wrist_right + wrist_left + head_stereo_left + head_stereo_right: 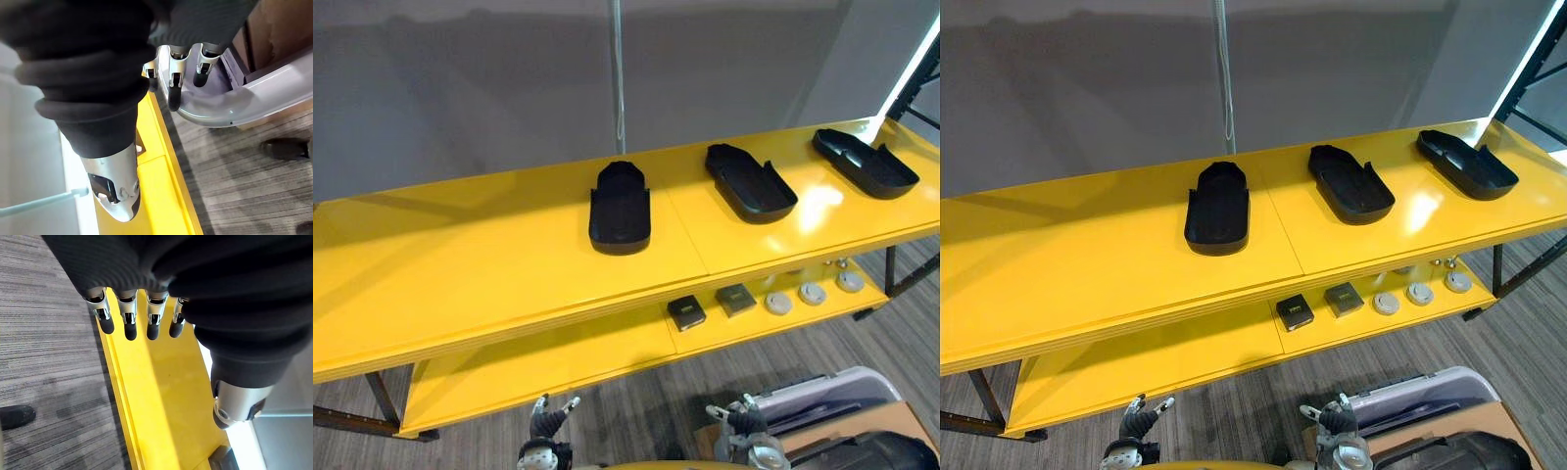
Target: Walk over and take plastic housings, then place them on the shelf
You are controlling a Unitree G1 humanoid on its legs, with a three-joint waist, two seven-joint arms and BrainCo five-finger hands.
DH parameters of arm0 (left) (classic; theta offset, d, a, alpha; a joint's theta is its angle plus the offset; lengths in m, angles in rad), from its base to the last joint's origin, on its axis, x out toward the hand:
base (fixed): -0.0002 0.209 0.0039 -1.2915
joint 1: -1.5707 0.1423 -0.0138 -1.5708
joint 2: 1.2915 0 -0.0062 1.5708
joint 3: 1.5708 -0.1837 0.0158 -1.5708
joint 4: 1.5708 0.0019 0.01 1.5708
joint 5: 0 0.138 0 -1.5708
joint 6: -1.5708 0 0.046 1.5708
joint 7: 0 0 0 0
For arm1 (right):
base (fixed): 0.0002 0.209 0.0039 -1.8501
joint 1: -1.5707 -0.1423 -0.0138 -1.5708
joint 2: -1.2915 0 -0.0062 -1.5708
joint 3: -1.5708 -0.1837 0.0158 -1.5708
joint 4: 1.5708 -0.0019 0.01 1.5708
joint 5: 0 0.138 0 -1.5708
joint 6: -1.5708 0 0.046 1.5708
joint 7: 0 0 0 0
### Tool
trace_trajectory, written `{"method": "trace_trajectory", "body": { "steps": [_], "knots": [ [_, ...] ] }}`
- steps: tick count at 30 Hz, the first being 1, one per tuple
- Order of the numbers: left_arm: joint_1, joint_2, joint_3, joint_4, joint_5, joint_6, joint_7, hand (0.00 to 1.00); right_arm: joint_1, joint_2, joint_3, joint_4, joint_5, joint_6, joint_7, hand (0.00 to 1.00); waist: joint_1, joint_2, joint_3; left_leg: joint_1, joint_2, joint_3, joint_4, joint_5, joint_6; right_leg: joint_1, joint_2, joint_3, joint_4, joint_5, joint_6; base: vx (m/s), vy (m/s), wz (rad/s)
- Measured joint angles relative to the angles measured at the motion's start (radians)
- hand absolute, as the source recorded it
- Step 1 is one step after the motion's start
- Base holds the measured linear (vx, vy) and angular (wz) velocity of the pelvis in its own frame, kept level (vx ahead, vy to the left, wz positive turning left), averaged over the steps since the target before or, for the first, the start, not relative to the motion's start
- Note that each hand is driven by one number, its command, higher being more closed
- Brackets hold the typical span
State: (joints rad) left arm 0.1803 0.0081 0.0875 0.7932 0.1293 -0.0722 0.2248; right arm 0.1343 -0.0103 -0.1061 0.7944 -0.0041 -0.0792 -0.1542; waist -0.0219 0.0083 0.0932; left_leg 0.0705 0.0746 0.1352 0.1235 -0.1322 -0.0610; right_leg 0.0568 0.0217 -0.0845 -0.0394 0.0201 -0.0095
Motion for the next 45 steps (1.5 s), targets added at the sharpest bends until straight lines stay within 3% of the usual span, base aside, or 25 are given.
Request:
{"method": "trace_trajectory", "body": {
  "steps": [2, 4, 7, 9, 10, 13, 14, 15, 18, 20, 21, 22, 24, 25, 29, 30, 33, 34, 35, 36, 37, 41, 45],
  "knots": [
    [0.003, -0.004, 0.004, -0.025, -0.001, 0.0, 0.007, 0.0, -0.019, 0.0, 0.007, -0.037, -0.006, 0.0, -0.001, 0.0, 0.026, 0.002, 0.003, -0.063, -0.011, -0.147, 0.102, -0.029, -0.004, -0.072, 0.009, 0.083, 0.063, -0.012, 0.012, -0.05, -0.015, -1.01],
    [-0.006, -0.014, 0.004, -0.049, -0.001, 0.0, 0.021, 0.0, -0.03, 0.0, 0.006, -0.088, -0.007, 0.0, -0.005, 0.0, 0.02, 0.017, 0.011, -0.071, -0.006, -0.21, 0.111, -0.077, -0.014, -0.123, 0.027, 0.122, 0.104, -0.014, 0.016, -0.06, 0.023, -0.9],
    [-0.032, -0.02, 0.003, -0.095, -0.001, -0.002, 0.021, 0.0, -0.012, 0.016, 0.015, -0.192, -0.011, 0.003, -0.017, 0.0, 0.009, -0.012, 0.034, -0.078, -0.007, -0.14, 0.151, -0.107, 0.014, -0.182, 0.034, 0.2, 0.168, -0.021, 0.035, -0.11, 0.1, -0.84],
    [-0.032, -0.022, 0.003, -0.125, -0.001, -0.003, 0.023, 0.0, -0.018, 0.024, 0.047, -0.262, -0.032, 0.004, -0.02, 0.0, 0.011, -0.033, 0.038, -0.108, -0.007, -0.044, 0.204, -0.142, 0.031, -0.23, 0.052, 0.295, 0.175, 0.001, 0.059, -0.16, 0.151, -1.36],
    [-0.033, -0.022, 0.003, -0.138, -0.001, -0.003, 0.023, 0.0, -0.028, 0.026, 0.052, -0.288, -0.046, 0.006, -0.02, 0.0, 0.011, -0.043, 0.043, -0.112, -0.006, 0.004, 0.213, -0.145, 0.037, -0.249, 0.052, 0.326, 0.172, 0.006, 0.052, -0.15, 0.168, -1.72],
    [-0.035, -0.026, 0.004, -0.165, -0.001, -0.003, 0.028, 0.0, -0.041, 0.035, 0.084, -0.349, -0.082, 0.009, -0.02, 0.0, 0.014, -0.051, 0.055, -0.113, -0.005, 0.175, 0.222, -0.148, 0.082, -0.309, -0.007, 0.2, 0.181, -0.015, -0.033, -0.14, 0.138, -1.56],
    [-0.041, -0.034, 0.003, -0.164, -0.001, -0.002, 0.03, 0.0, -0.051, 0.034, 0.097, -0.347, -0.086, 0.01, -0.021, 0.0, 0.014, -0.033, 0.07, -0.1, 0.007, 0.222, 0.201, -0.147, 0.1, -0.331, -0.038, 0.108, 0.233, -0.025, -0.024, -0.15, 0.132, -1.4],
    [-0.049, -0.032, 0.009, -0.163, -0.001, -0.001, 0.036, 0.0, -0.054, 0.034, 0.116, -0.34, -0.09, 0.011, -0.02, 0.0, 0.015, -0.04, 0.073, -0.069, 0.008, 0.286, 0.168, -0.144, 0.104, -0.366, -0.08, -0.025, 0.387, -0.072, -0.015, -0.14, 0.054, -1.18],
    [-0.046, -0.026, 0.03, -0.159, 0.0, 0.001, 0.038, 0.0, -0.057, 0.031, 0.144, -0.269, -0.117, 0.008, -0.019, 0.0, 0.014, -0.013, 0.079, -0.019, 0.028, 0.395, 0.124, -0.138, 0.097, -0.3, -0.122, -0.184, 0.576, -0.207, -0.008, -0.1, 0.071, -1.16],
    [-0.045, -0.009, 0.033, -0.148, -0.001, 0.004, 0.038, 0.0, -0.071, 0.025, 0.154, -0.22, -0.125, 0.007, -0.018, 0.0, 0.013, -0.024, 0.067, -0.024, 0.03, 0.46, 0.123, -0.132, 0.092, -0.242, -0.15, -0.24, 0.563, -0.251, 0.006, 0.05, -0.005, -1.15],
    [-0.048, 0.0, 0.033, -0.127, -0.001, 0.006, 0.037, 0.0, -0.088, 0.019, 0.157, -0.185, -0.125, 0.008, -0.017, 0.0, 0.017, -0.035, 0.06, -0.038, 0.026, 0.501, 0.132, -0.132, 0.092, -0.206, -0.179, -0.286, 0.494, -0.229, -0.004, 0.04, -0.056, -1.35],
    [-0.055, 0.004, 0.033, -0.11, -0.001, 0.009, 0.037, 0.0, -0.099, 0.016, 0.157, -0.169, -0.125, 0.008, -0.018, 0.0, 0.022, -0.047, 0.054, -0.045, 0.026, 0.507, 0.138, -0.132, 0.091, -0.196, -0.178, -0.295, 0.441, -0.227, 0.018, 0.0, -0.138, -1.54],
    [-0.071, 0.002, 0.033, -0.055, -0.001, 0.02, 0.036, 0.0, -0.116, -0.011, 0.156, -0.134, -0.125, 0.009, -0.019, 0.0, 0.03, -0.016, 0.06, -0.051, 0.041, 0.498, 0.144, -0.121, 0.073, -0.169, -0.129, -0.281, 0.324, -0.186, 0.02, 0.02, -0.181, -1.25],
    [-0.075, -0.011, 0.029, -0.039, -0.001, 0.023, 0.036, 0.0, -0.112, -0.023, 0.153, -0.125, -0.124, 0.01, -0.019, 0.0, 0.02, 0.007, 0.061, -0.054, 0.065, 0.5, 0.187, -0.121, 0.07, -0.147, -0.103, -0.25, 0.272, -0.158, 0.013, 0.06, -0.165, -0.9],
    [-0.065, -0.02, 0.022, -0.024, -0.002, 0.022, 0.023, 0.0, -0.057, -0.055, 0.147, -0.105, -0.103, 0.012, -0.019, 0.0, 0.009, 0.035, 0.074, -0.092, 0.196, 0.464, 0.516, -0.114, 0.062, -0.058, -0.038, -0.145, 0.204, -0.141, -0.007, 0.08, -0.14, -0.85],
    [-0.067, -0.025, 0.018, -0.016, -0.003, 0.021, 0.017, 0.0, -0.051, -0.061, 0.131, -0.102, -0.102, 0.012, -0.019, 0.0, 0.009, 0.035, 0.078, -0.127, 0.195, 0.4, 0.551, -0.128, 0.048, -0.058, -0.035, -0.12, 0.199, -0.14, -0.01, 0.11, -0.012, -0.82],
    [-0.071, -0.032, -0.012, 0.002, -0.013, 0.022, 0.014, 0.0, -0.051, -0.065, 0.059, -0.066, -0.062, 0.013, -0.031, 0.0, 0.008, 0.026, 0.089, -0.181, 0.076, 0.127, 0.408, -0.158, 0.004, -0.057, -0.066, -0.048, 0.197, -0.135, -0.011, 0.07, 0.062, -0.59],
    [-0.071, -0.032, -0.014, 0.001, -0.013, 0.022, 0.014, 0.0, -0.05, -0.065, 0.055, -0.063, -0.06, 0.013, -0.033, 0.0, 0.01, 0.026, 0.089, -0.182, 0.069, 0.107, 0.387, -0.156, 0.002, -0.057, -0.069, -0.044, 0.197, -0.135, -0.009, 0.05, 0.122, -0.54],
    [-0.071, -0.033, -0.029, 0.001, -0.021, 0.022, 0.015, 0.0, -0.049, -0.064, 0.041, -0.061, -0.044, 0.013, -0.042, 0.0, 0.007, 0.039, 0.086, -0.179, 0.045, 0.034, 0.251, -0.125, -0.029, -0.061, -0.068, -0.023, 0.193, -0.131, 0.005, 0.03, 0.126, -0.42],
    [-0.072, -0.033, -0.039, 0.001, -0.024, 0.022, 0.016, 0.0, -0.049, -0.067, 0.038, -0.061, -0.043, 0.012, -0.043, 0.0, 0.007, 0.051, 0.087, -0.177, 0.052, 0.017, 0.208, -0.095, -0.032, -0.063, -0.059, -0.019, 0.192, -0.133, 0.014, 0.05, 0.216, -0.51],
    [-0.076, -0.03, -0.046, 0.004, -0.029, 0.023, 0.014, 0.0, -0.05, -0.069, 0.027, -0.052, -0.043, 0.013, -0.044, 0.0, 0.006, 0.059, 0.095, -0.171, 0.06, 0.016, 0.201, -0.066, 0.0, -0.061, -0.058, -0.007, 0.193, -0.138, 0.03, 0.03, 0.22, -0.37],
    [-0.087, 0.009, -0.051, 0.001, -0.037, 0.025, 0.015, 0.0, -0.035, -0.024, 0.0, -0.087, -0.03, 0.014, -0.049, 0.0, -0.001, 0.003, 0.081, -0.143, 0.009, 0.072, 0.143, -0.06, 0.025, -0.061, -0.108, 0.034, 0.151, -0.117, 0.076, 0.07, 0.191, -0.25],
    [-0.08, 0.04, -0.046, 0.0, -0.037, 0.025, 0.015, 0.0, -0.024, -0.03, -0.085, -0.228, -0.005, 0.012, -0.066, 0.0, -0.016, -0.003, 0.076, -0.097, -0.026, 0.119, 0.108, -0.057, 0.032, -0.033, -0.135, 0.069, 0.102, -0.088, 0.114, 0.11, 0.134, -0.33]
  ]
}}
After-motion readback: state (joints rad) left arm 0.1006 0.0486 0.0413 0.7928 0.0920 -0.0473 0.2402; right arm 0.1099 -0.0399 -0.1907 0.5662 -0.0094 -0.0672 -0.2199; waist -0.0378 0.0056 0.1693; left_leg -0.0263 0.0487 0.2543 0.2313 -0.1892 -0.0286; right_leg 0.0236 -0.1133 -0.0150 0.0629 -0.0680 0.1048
